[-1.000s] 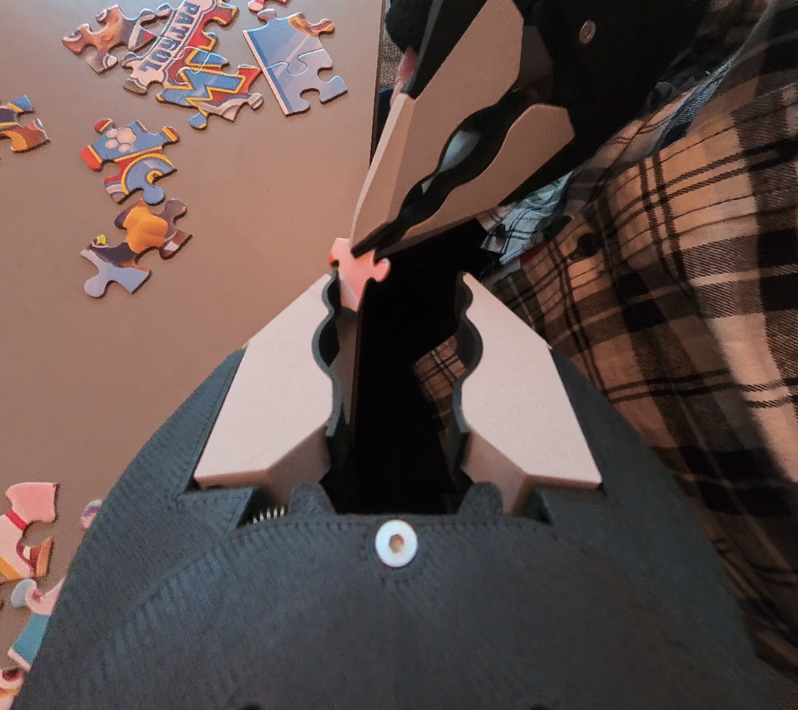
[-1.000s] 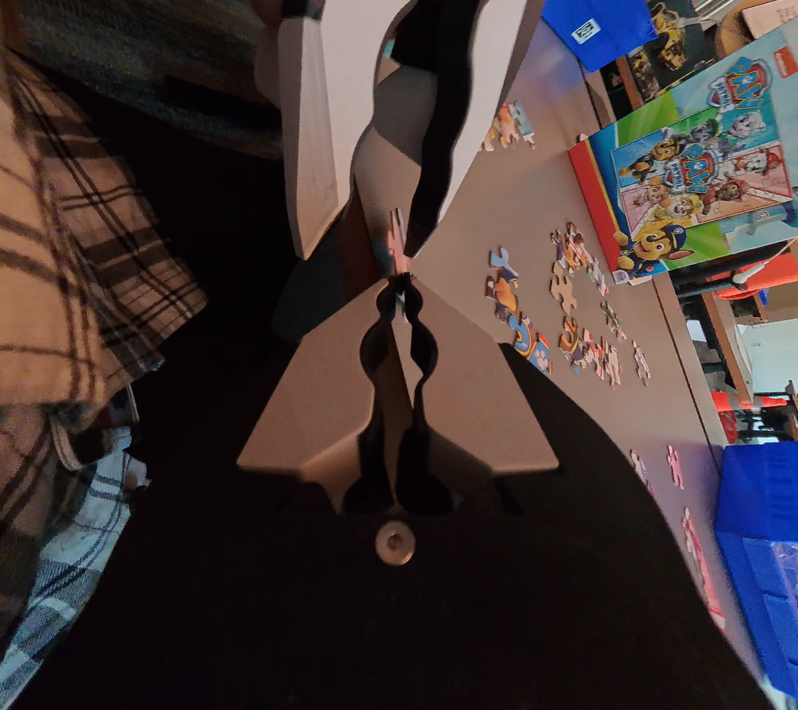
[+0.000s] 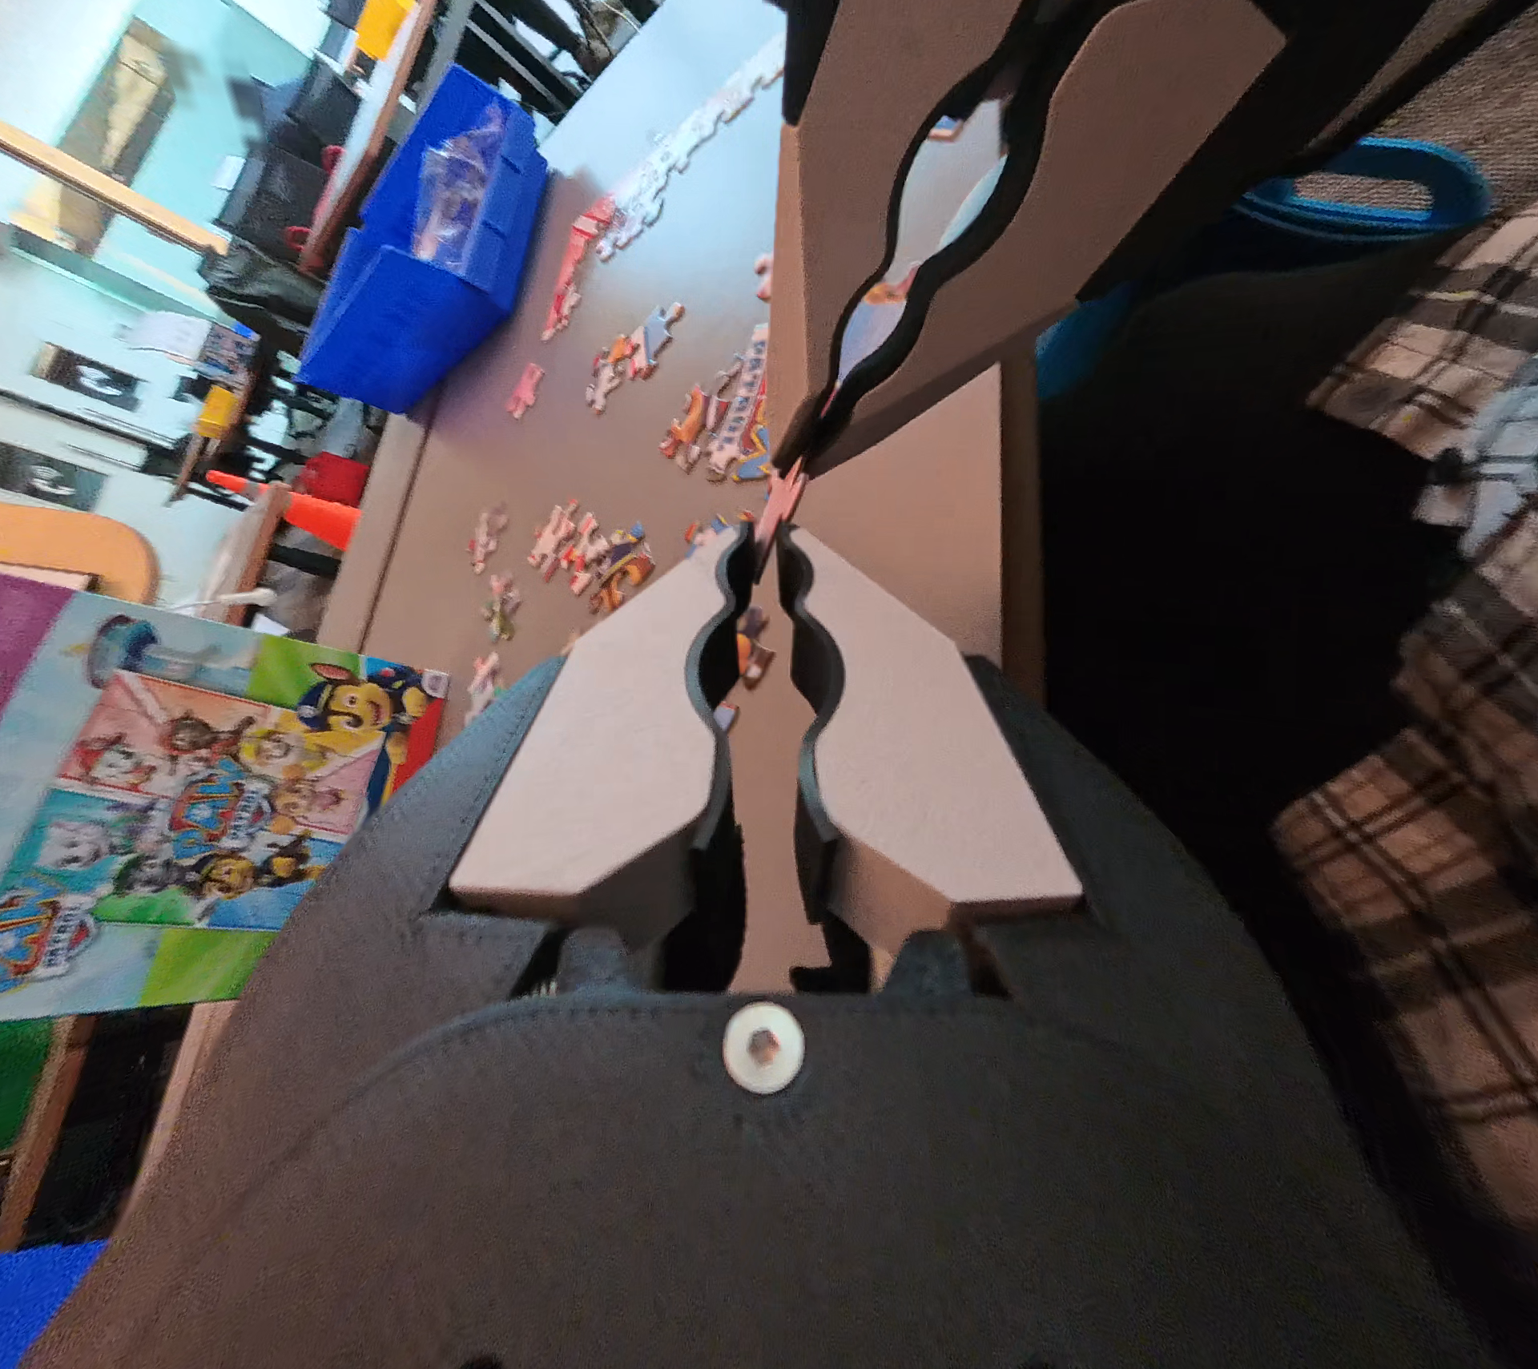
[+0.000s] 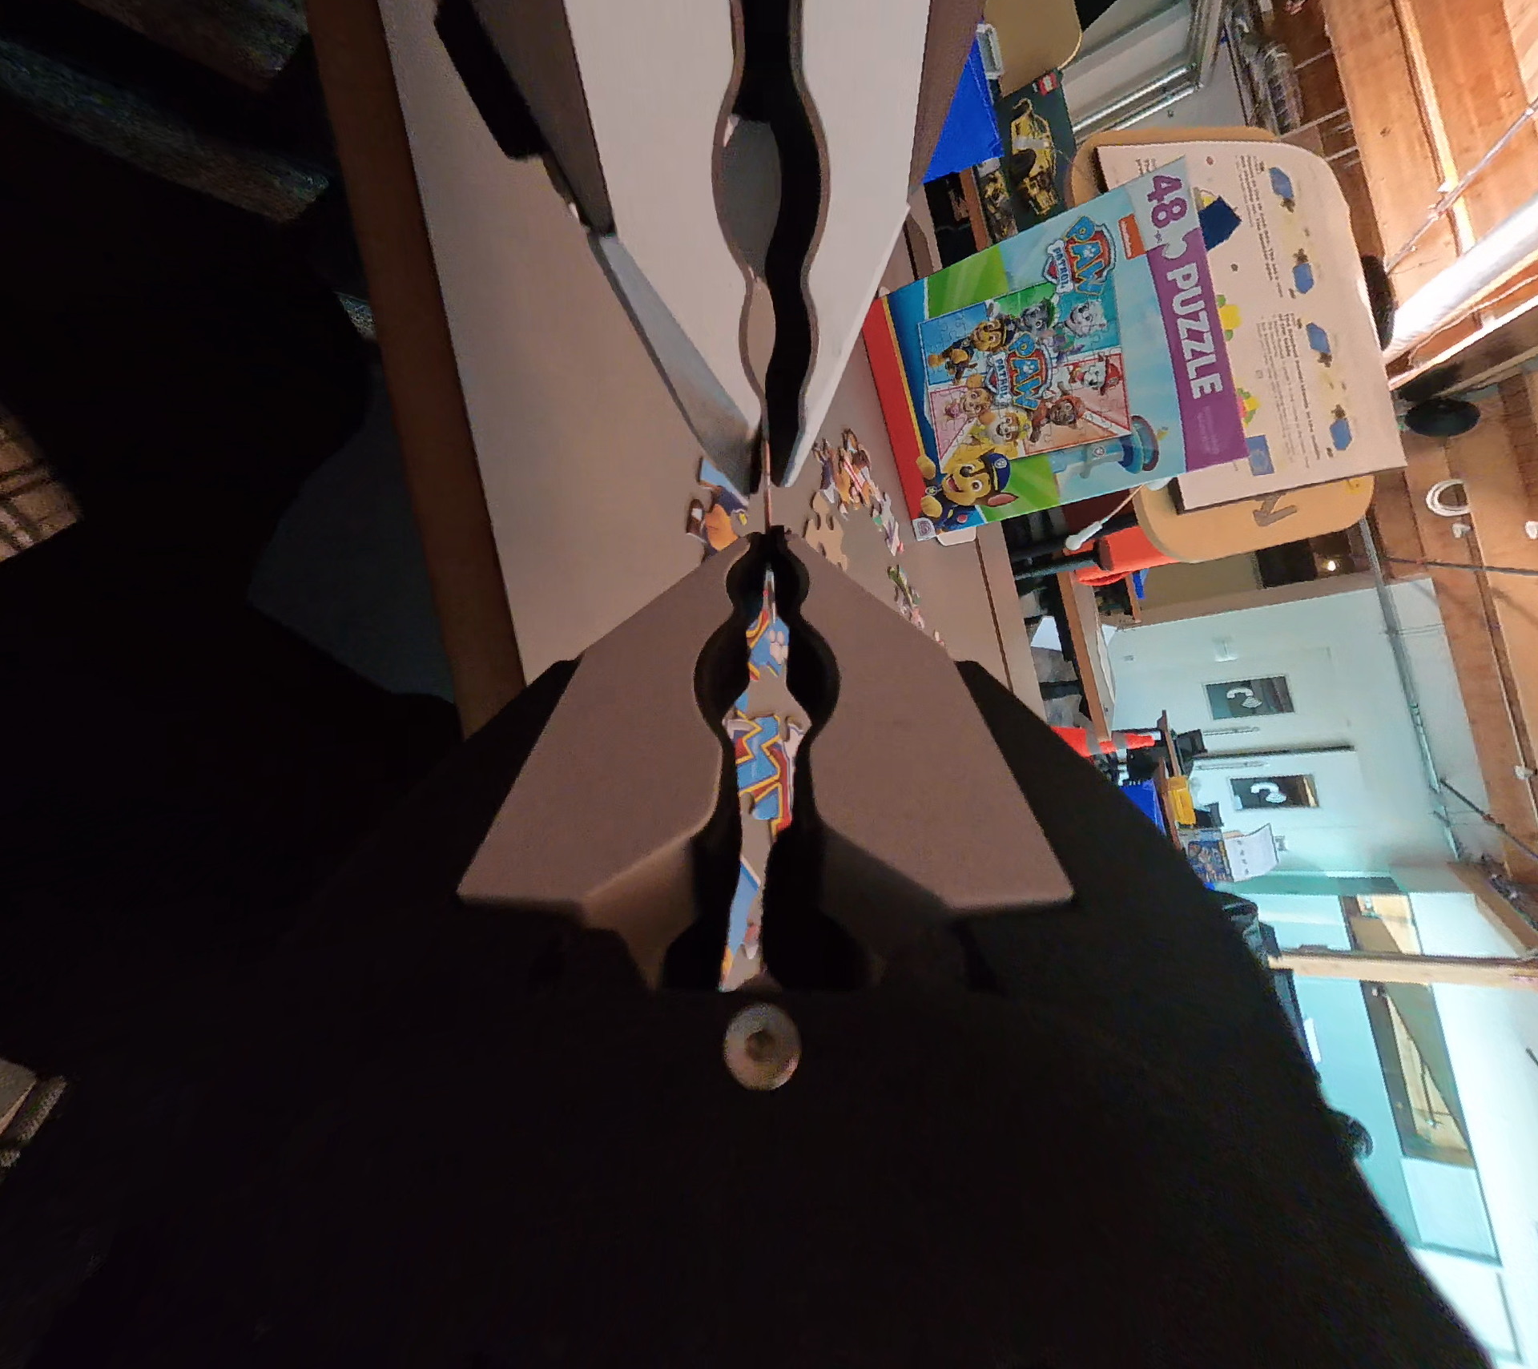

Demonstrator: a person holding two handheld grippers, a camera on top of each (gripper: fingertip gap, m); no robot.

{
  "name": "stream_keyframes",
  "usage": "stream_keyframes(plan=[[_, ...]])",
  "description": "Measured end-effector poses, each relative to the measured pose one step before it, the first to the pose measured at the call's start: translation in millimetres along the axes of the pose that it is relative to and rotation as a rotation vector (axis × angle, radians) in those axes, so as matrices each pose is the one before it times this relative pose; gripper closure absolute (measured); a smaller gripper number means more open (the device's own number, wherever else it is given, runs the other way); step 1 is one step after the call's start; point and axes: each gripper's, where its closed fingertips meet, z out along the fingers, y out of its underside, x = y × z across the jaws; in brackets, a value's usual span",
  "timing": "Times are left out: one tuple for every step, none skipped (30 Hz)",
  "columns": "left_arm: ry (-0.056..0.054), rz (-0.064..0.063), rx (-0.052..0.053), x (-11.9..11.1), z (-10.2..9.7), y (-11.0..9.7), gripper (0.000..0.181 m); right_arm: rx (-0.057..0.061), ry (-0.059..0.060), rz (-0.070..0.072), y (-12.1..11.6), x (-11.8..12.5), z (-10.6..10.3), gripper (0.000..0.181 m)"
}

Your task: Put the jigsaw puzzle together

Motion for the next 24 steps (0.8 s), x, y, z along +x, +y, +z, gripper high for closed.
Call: stream_keyframes(plan=[[-0.0016, -0.005, 0.0163, -2.08, -0.44, -2.61, 0.178, 0.0011, -0.0009, 0.0249, -0.44, 3.8, -1.01, 0.181], [0.0208, -0.0249, 0.0355, -0.07, -1.29, -4.64, 0.18, 0.0221, -0.0061, 0.0403, -2.47, 5.22, -2.84, 0.18], [0.0149, -0.0451, 0.0534, -1.72, -2.41, -7.43, 0.18, 0.0407, -0.0138, 0.0598, -4.78, 6.4, -4.75, 0.177], [0.0102, -0.0501, 0.0552, -3.1, -2.81, -8.39, 0.181, 0.0472, -0.0217, 0.08, -5.61, 7.23, -5.87, 0.172], [0.0216, -0.048, 0.0583, -1.95, -2.6, -9.22, 0.181, 0.046, -0.025, 0.0874, -5.33, 7.76, -6.09, 0.167], [0.0352, -0.0489, 0.0698, -0.25, -2.37, -11.42, 0.181, 0.0452, -0.0253, 0.0845, -5.13, 7.55, -5.92, 0.162], [0.0342, -0.0519, 0.076, -0.13, -1.65, -12.63, 0.181, 0.0481, -0.0354, 0.0759, -6.03, 4.93, -5.32, 0.162], [0.0376, -0.0526, 0.0692, 0.35, -0.1, -11.65, 0.181, 0.0484, -0.0385, 0.061, -7.17, 2.23, -4.54, 0.162], [0.0411, -0.0476, 0.0548, 1.5, 1.63, -8.99, 0.181, 0.0389, -0.0316, 0.0432, -6.7, 0.81, -3.05, 0.163], [0.0284, -0.0364, 0.0444, 0.32, 2.4, -6.65, 0.181, 0.0265, -0.0276, 0.031, -5.41, -0.5, -1.9, 0.164], [0.0133, -0.0289, 0.0462, -1.86, 1.25, -6.07, 0.181, 0.0241, -0.0158, 0.0244, -4.89, 0.08, -1.93, 0.17], [0.0331, -0.0387, 0.0434, 0.57, 0.86, -5.53, 0.181, 0.0234, -0.009, 0.0224, -4.31, 0.92, -2.42, 0.171], [0.0347, -0.0375, 0.031, 1.14, 1.31, -3.69, 0.181, 0.0155, -0.0156, 0.0216, -2.87, -0.47, -2.31, 0.173], [0.0255, -0.0223, 0.0282, 1.11, 1.59, -3.14, 0.181, 0.0131, -0.0115, 0.0168, -2.4, -0.75, -2.25, 0.174], [0.0236, -0.0206, 0.024, 1.18, 2.11, -2.58, 0.181, 0.0134, -0.0064, 0.0105, -2.38, -0.4, -2.42, 0.174], [0.0284, -0.0268, 0.0277, 1.57, 2.34, -3.29, 0.181, 0.0179, -0.0092, 0.0067, -2.68, -0.91, -2.83, 0.176], [0.0292, -0.0264, 0.033, 1.92, 2.46, -4.19, 0.181, 0.0252, -0.0111, 0.0128, -3.62, -0.7, -2.66, 0.177], [0.0212, -0.0231, 0.0341, 0.86, 2.7, -4.21, 0.181, 0.022, -0.0079, 0.0217, -3.35, 0.62, -2.36, 0.176], [0.0205, -0.0251, 0.0358, 0.11, 2.25, -4.65, 0.181, 0.0127, -0.0058, 0.0189, -2.18, 0.91, -1.89, 0.174], [0.0245, -0.0231, 0.033, 0.41, 1.92, -4.38, 0.181, 0.0026, -0.005, 0.0044, -0.83, -0.09, -1.2, 0.171], [0.0271, -0.0166, 0.0254, 1.03, 2.18, -3.43, 0.181, -0.0031, 0.0029, -0.0093, -0.32, -0.16, -0.7, 0.171], [0.0205, -0.0137, 0.0169, -0.19, 2.13, -1.7, 0.181, 0.0032, 0.0054, -0.0149, -1.66, -0.42, -0.62, 0.176], [0.0208, -0.014, 0.0202, -0.33, 1.38, -2.03, 0.181, -0.0001, 0.0032, -0.0068, -1.93, -0.35, -0.61, 0.181], [0.0197, -0.0142, 0.0145, -0.18, 1.31, -1.26, 0.181, -0.0072, 0.0062, -0.0047, -1.14, 0.84, -0.9, 0.181]])
